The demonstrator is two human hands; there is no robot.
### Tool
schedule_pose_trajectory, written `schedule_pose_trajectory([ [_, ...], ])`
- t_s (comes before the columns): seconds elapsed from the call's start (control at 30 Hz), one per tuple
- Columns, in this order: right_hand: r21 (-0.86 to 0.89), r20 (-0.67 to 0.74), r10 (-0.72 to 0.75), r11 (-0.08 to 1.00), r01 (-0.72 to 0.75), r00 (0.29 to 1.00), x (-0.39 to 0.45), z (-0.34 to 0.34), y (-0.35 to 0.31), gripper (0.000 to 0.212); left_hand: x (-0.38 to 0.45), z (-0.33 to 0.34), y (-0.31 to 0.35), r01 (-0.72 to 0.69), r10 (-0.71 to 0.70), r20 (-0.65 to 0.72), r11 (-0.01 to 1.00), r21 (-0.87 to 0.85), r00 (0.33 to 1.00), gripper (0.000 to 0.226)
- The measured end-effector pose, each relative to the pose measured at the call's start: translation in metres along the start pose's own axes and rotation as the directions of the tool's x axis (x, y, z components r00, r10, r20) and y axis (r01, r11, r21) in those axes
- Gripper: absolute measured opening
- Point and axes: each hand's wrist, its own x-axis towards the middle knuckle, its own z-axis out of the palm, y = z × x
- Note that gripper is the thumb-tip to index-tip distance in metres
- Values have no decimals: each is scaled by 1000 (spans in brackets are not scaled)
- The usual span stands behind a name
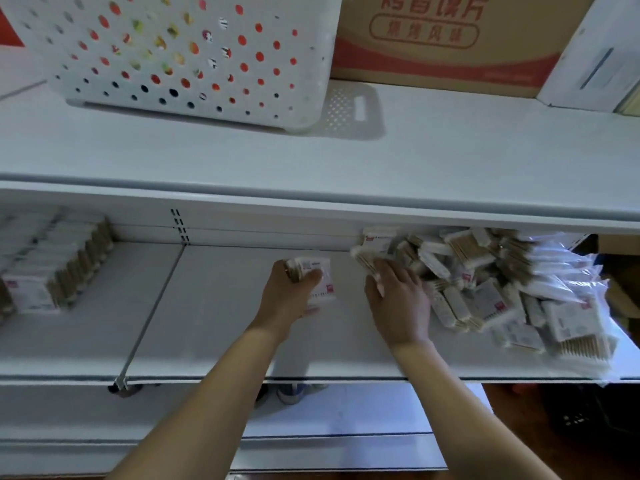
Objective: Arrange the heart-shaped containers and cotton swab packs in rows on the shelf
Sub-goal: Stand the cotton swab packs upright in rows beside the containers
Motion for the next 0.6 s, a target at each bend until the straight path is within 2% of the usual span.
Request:
schedule_pose_trajectory([
  [0.1, 136, -64, -148, 978, 155, 987, -15, -2, -23, 36, -2, 18, 1, 6, -4, 19, 996, -87, 1000, 45],
  [0.23, 311, 16, -143, 941, 132, 990, -34, -3, -31, 43, -12, 37, 7, 40, -31, 59, 986, -162, 998, 45],
  [0.3, 361, 4, -225, 909, 208, 974, -43, -9, -28, 46, -15, 43, 7, 9, 5, 96, 989, -145, 995, 52],
  [0.37, 397, -15, -279, 880, 262, 960, -45, -13, -19, 46, -15, 47, 4, -49, 54, 62, 995, -82, 997, 53],
  [0.43, 322, 14, -213, 926, 197, 977, -38, -13, -4, 47, -14, 49, 2, -73, 74, 17, 996, -60, 997, 54],
  [0.5, 96, 145, -21, 995, 7, 989, -27, -11, 11, 47, -12, 47, -2, -62, 62, -1, 995, -75, 998, 56],
  [0.53, -25, 233, 72, 997, -68, 970, -23, -8, 16, 49, -12, 45, -2, -61, 61, -10, 996, -61, 998, 58],
  [0.6, -198, 362, 166, 975, -99, 917, -17, -1, 20, 51, -14, 42, -3, -76, 75, -31, 997, -23, 997, 62],
])
